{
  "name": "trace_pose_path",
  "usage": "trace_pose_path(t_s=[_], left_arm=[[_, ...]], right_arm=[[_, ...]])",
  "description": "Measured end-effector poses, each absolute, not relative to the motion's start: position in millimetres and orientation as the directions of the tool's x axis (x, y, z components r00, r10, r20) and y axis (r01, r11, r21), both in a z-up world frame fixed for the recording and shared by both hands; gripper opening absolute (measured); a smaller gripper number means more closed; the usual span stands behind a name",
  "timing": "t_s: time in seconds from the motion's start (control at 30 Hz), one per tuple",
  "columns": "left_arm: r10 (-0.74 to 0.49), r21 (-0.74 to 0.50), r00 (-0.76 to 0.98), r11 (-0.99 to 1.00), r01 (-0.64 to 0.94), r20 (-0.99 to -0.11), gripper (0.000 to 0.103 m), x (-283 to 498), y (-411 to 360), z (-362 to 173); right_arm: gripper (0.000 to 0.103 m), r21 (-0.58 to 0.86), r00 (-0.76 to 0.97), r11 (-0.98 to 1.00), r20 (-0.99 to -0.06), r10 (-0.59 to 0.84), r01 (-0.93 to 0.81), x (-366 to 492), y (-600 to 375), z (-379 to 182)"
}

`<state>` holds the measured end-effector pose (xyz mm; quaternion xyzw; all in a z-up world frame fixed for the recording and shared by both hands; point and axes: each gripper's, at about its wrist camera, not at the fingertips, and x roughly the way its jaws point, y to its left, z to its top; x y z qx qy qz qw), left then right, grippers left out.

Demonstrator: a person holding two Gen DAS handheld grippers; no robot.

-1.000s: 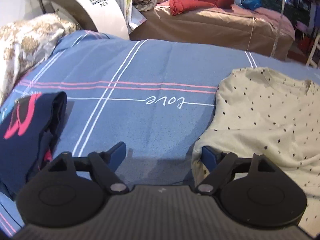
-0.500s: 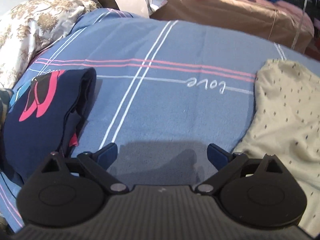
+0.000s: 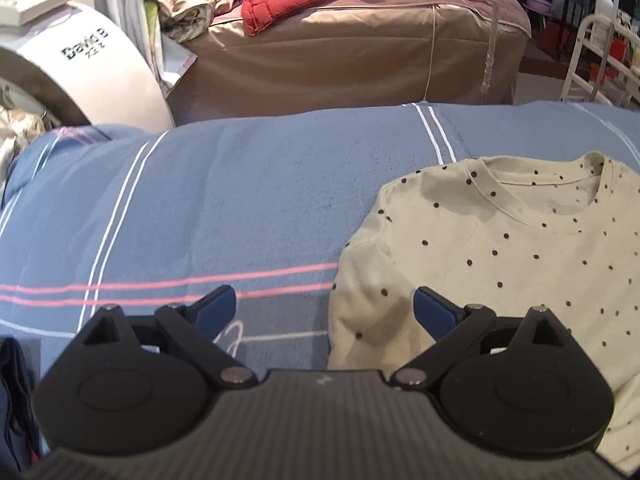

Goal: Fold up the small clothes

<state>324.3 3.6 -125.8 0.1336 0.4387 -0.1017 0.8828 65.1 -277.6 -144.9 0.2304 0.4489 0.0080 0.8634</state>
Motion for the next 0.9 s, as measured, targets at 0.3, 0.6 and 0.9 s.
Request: trace_pose_path(t_s=[0.3, 0.6, 0.9], left_arm=[[-0.025, 0.077, 0.547, 0.984, 0.163, -0.837, 0.005, 386, 7, -122], [0.034, 0.074, 0.591, 0.996, 0.043, -0.806, 0.021, 408, 50, -101], [-0.131, 0.061, 0.548, 0.946, 0.319, -0.826, 0.062, 316, 2, -106]], right_arm=[[0.005, 0.37, 0.619, 0.905, -0.767, 0.17, 0.21, 76, -291, -134], [0.027, 0.391, 0.647, 0.883, -0.749, 0.142, 0.259, 108, -308, -126], [0.055, 0.348, 0.654, 0.928, -0.734, 0.18, 0.135, 79, -289, -127]])
